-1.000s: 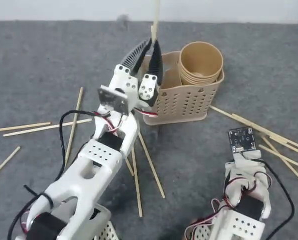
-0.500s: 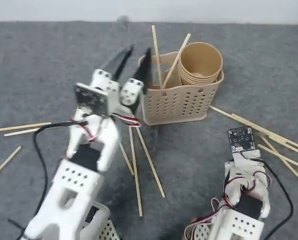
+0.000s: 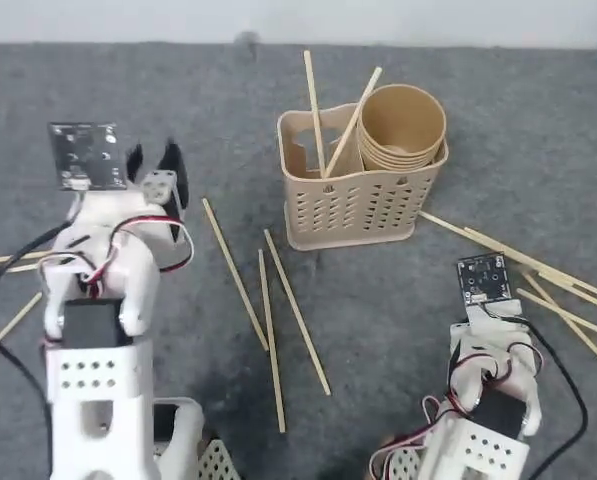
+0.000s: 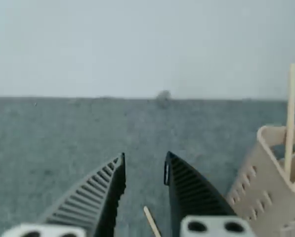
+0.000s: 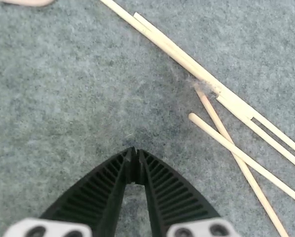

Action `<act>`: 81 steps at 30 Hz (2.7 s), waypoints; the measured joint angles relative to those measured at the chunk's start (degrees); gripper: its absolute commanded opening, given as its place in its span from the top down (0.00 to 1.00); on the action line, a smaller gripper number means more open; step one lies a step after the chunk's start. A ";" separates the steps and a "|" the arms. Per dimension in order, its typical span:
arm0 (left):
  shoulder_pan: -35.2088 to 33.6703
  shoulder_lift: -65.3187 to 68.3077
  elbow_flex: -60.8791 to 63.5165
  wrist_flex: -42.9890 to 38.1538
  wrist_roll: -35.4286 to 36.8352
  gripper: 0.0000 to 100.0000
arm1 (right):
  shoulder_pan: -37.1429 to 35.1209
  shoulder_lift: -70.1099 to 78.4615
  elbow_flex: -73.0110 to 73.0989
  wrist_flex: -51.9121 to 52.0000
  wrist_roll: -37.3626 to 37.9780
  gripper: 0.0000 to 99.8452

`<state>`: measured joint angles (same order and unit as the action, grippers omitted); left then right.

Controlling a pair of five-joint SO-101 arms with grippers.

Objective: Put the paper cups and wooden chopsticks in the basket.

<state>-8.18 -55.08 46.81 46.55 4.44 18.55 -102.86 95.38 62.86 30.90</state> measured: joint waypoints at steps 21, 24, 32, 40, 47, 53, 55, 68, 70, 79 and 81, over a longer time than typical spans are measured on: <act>-7.65 57.67 -13.98 -15.91 -10.29 0.87 | 0.00 0.00 0.00 0.00 0.00 0.99; -7.65 65.14 -18.90 -16.44 -10.29 0.87 | 0.00 0.00 0.00 0.00 0.00 0.99; -8.79 76.84 -31.12 -13.71 -10.29 0.87 | 0.00 0.00 0.00 0.00 0.00 0.99; -9.23 82.02 -38.68 -5.45 -10.29 0.87 | 0.00 0.00 0.00 0.00 0.00 0.99; -9.23 83.69 -41.23 -1.14 -10.29 0.99 | 0.00 0.00 0.00 0.00 0.00 0.99; -9.23 83.69 -41.23 -0.88 -10.37 0.99 | 0.00 0.00 0.00 0.00 0.00 0.99; -9.23 83.69 -41.23 -0.70 -10.46 0.99 | 0.00 0.00 0.00 0.00 0.00 0.99; -8.62 70.07 -46.77 19.43 -8.97 0.99 | 0.00 0.00 0.00 0.00 0.00 0.99; -7.56 65.14 -46.77 23.82 -9.41 0.99 | 0.00 0.00 0.00 0.00 0.00 0.99; 0.00 46.33 -46.68 33.41 -9.41 0.99 | 0.00 0.00 0.00 0.00 0.00 0.99; 1.93 41.32 -44.84 33.41 -9.41 0.99 | 0.00 0.00 0.00 0.00 0.00 0.99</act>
<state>-6.24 -13.76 1.98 79.96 -4.97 18.55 -102.86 95.38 62.86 30.90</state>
